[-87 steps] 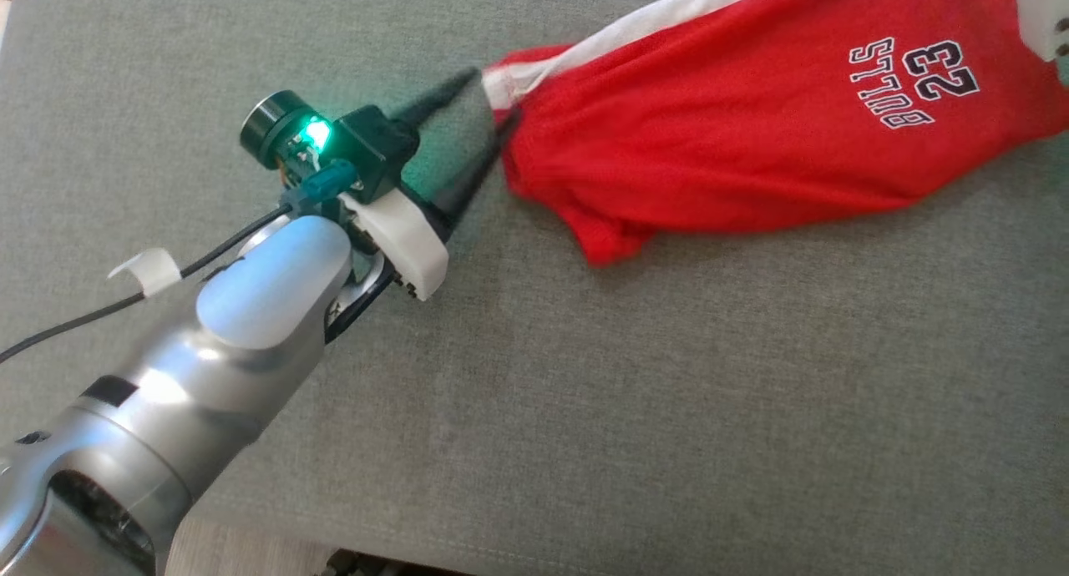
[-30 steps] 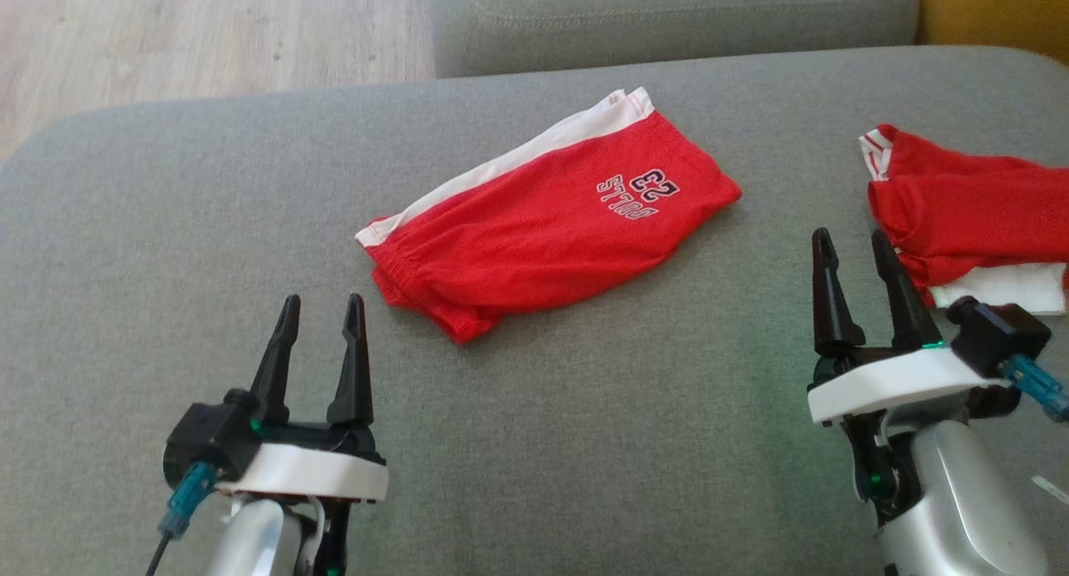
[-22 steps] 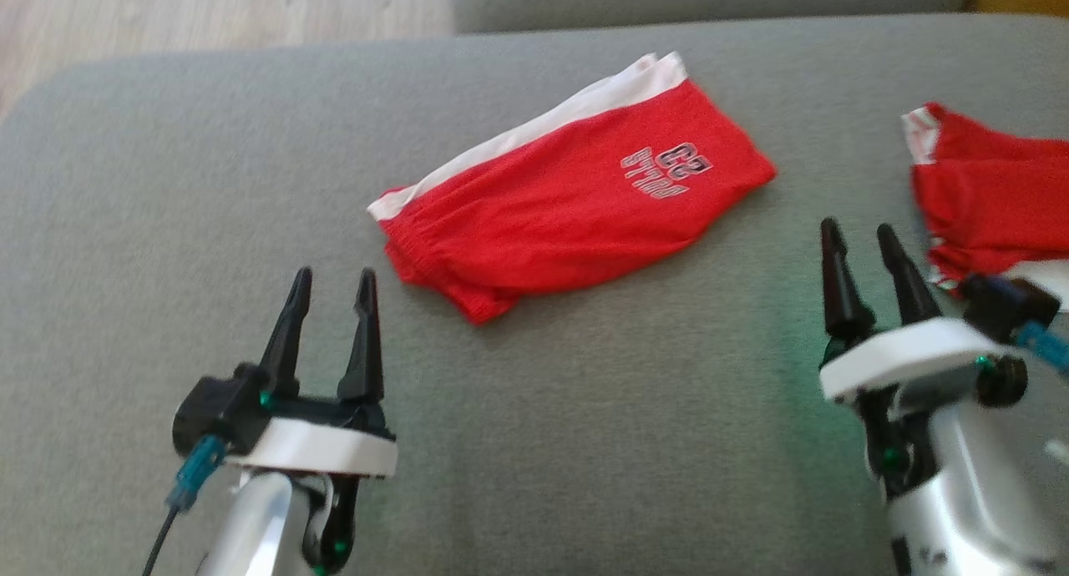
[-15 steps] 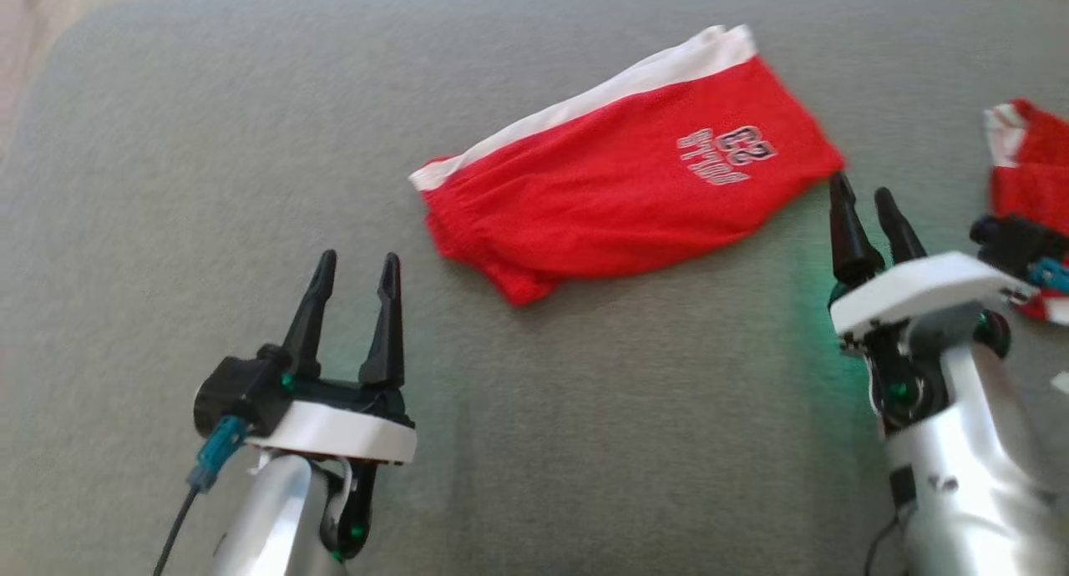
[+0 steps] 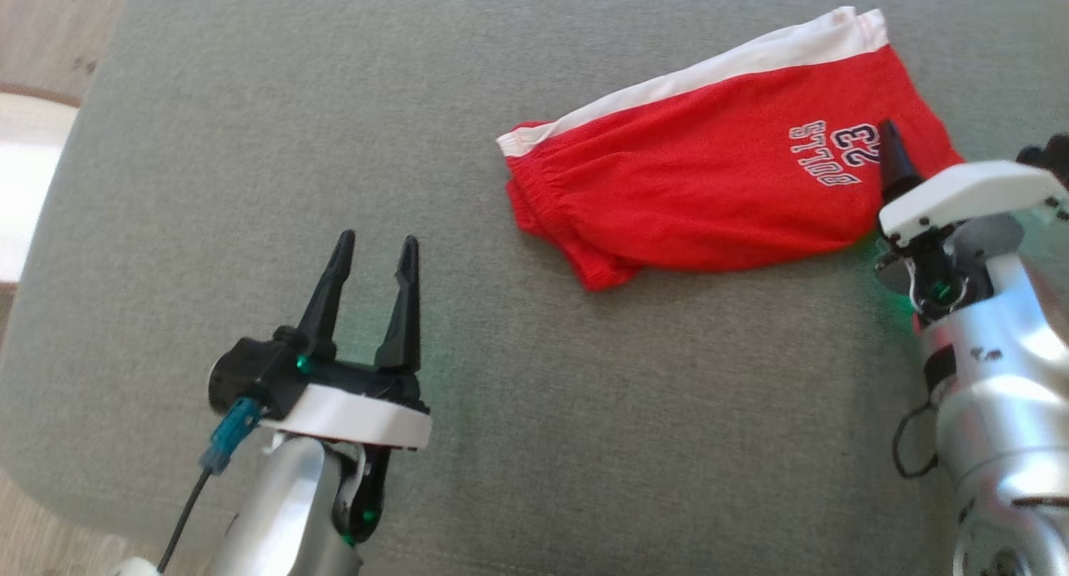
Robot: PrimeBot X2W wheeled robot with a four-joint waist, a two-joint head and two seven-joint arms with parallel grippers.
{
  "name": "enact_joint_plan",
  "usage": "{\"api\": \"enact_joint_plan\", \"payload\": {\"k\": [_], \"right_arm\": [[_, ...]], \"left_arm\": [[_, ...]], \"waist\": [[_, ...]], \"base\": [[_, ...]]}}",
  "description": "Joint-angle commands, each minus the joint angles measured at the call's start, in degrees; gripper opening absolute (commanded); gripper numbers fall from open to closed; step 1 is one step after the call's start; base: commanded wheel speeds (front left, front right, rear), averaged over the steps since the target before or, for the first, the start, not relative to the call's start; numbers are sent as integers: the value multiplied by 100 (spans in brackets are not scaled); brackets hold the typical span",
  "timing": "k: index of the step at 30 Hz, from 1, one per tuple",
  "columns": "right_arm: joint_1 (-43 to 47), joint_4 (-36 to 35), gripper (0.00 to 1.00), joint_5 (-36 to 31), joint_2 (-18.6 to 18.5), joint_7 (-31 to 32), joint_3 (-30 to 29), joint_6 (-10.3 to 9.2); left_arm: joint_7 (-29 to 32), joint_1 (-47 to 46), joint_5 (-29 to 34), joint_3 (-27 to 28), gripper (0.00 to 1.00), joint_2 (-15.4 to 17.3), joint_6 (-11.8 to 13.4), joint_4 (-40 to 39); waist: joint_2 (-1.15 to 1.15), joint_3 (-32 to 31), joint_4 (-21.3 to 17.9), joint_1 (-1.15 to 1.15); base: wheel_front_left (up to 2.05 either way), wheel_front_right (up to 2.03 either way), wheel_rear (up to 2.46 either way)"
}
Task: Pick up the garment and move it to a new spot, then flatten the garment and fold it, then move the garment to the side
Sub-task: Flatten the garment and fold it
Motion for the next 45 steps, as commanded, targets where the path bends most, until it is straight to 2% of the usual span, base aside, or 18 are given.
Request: {"api": "enact_joint_plan", "payload": {"k": [1, 9, 17, 19, 29, 37, 45], "right_arm": [[50, 404, 100, -125, 293, 59, 64, -3], [-348, 1104, 100, -492, 164, -57, -187, -3], [-578, 1390, 100, -692, 104, -107, -385, -3], [-606, 1419, 0, -731, 109, -108, -413, -3], [-689, 1324, 0, -721, 191, -650, -436, -3], [-413, 762, 0, -475, 225, -1142, -293, -3], [255, 135, 0, -143, 127, -1465, -283, -3]], "left_arm": [[-29, -255, -75, 66, 100, 26, 10, -242], [-29, -273, -284, -110, 100, 26, 10, -458], [-29, -244, -377, -189, 100, 25, 28, -457], [-29, -241, -381, -197, 100, 25, 33, -454], [-29, -245, -293, -96, 100, 25, 42, -409], [-29, -199, -216, -27, 100, 25, 38, -397], [-29, -51, -120, 53, 100, 25, 28, -381]], "waist": [[0, 46, 107, 1], [0, 112, 318, 1], [0, 192, 438, 1], [0, 202, 448, 1], [0, 133, 307, 1], [0, -89, 21, 1], [0, -388, -372, 1]], "base": [[0, 0, 0], [0, 0, 0], [0, 0, 0], [0, 0, 0], [0, 0, 0], [0, 0, 0], [0, 0, 0]]}}
